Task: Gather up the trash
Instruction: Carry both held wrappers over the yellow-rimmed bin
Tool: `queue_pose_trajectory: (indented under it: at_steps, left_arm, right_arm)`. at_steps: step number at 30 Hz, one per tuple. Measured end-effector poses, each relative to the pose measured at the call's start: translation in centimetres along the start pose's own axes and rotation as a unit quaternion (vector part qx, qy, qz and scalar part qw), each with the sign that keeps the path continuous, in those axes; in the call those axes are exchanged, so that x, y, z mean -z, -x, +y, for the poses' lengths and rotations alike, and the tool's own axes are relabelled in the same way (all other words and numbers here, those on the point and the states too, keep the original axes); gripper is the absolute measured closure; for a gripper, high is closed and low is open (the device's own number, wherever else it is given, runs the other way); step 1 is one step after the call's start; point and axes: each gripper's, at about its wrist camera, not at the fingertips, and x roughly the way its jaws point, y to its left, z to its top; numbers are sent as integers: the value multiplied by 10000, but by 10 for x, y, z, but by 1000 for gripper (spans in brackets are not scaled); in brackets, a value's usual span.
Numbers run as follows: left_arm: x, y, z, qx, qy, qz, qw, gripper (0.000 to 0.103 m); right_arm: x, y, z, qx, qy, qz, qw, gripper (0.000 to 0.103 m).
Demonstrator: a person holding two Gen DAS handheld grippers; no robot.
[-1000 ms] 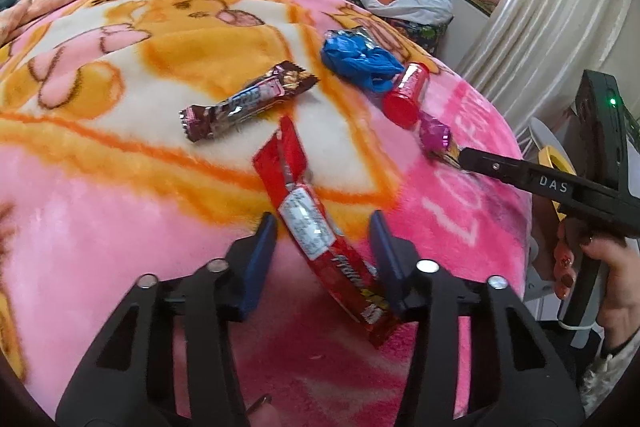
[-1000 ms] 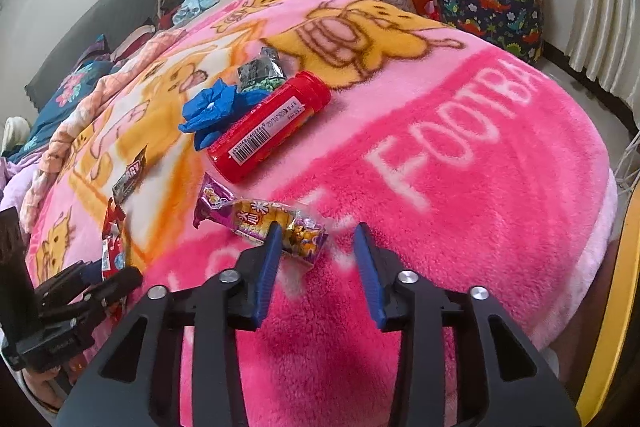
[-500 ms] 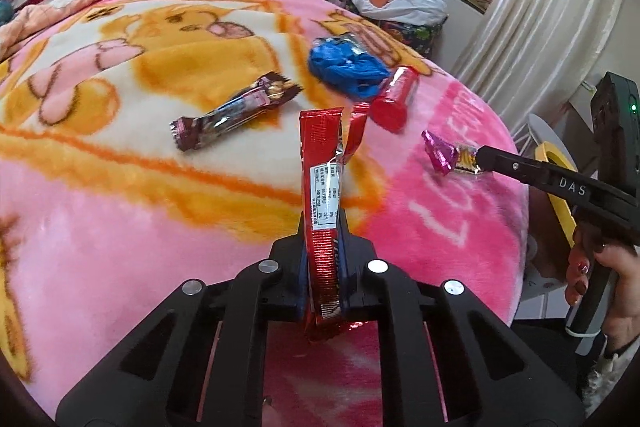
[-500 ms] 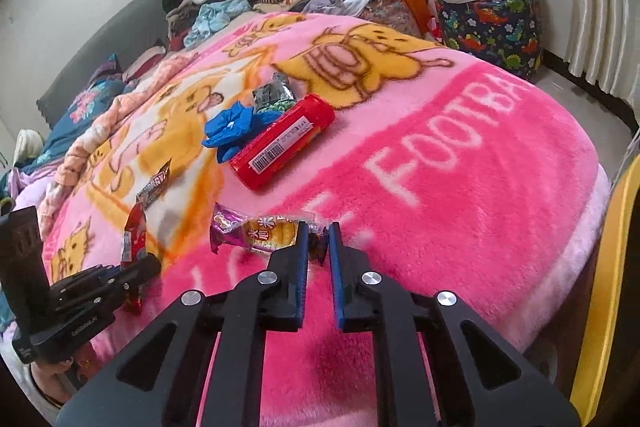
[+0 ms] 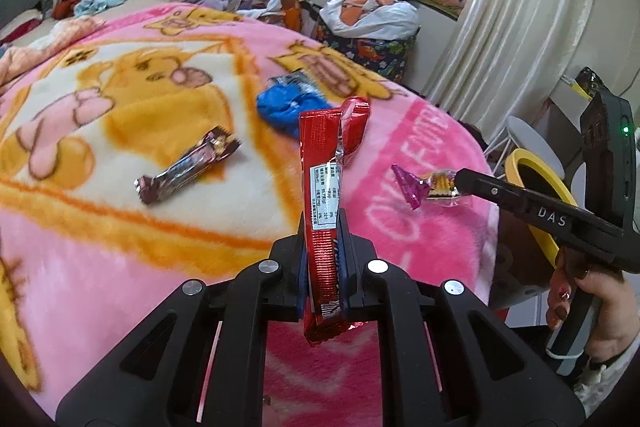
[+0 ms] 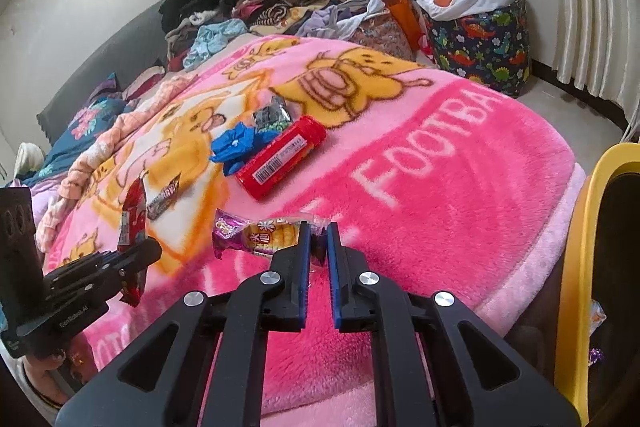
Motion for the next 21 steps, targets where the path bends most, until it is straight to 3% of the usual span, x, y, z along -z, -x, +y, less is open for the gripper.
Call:
queue_pose_trajectory:
  at_steps: [21]
  left_arm:
    - [-25,4,-53,273,-365,-296,9985,96]
  right_arm:
    - [-8,55,-36,232,-406,-691,9965,95]
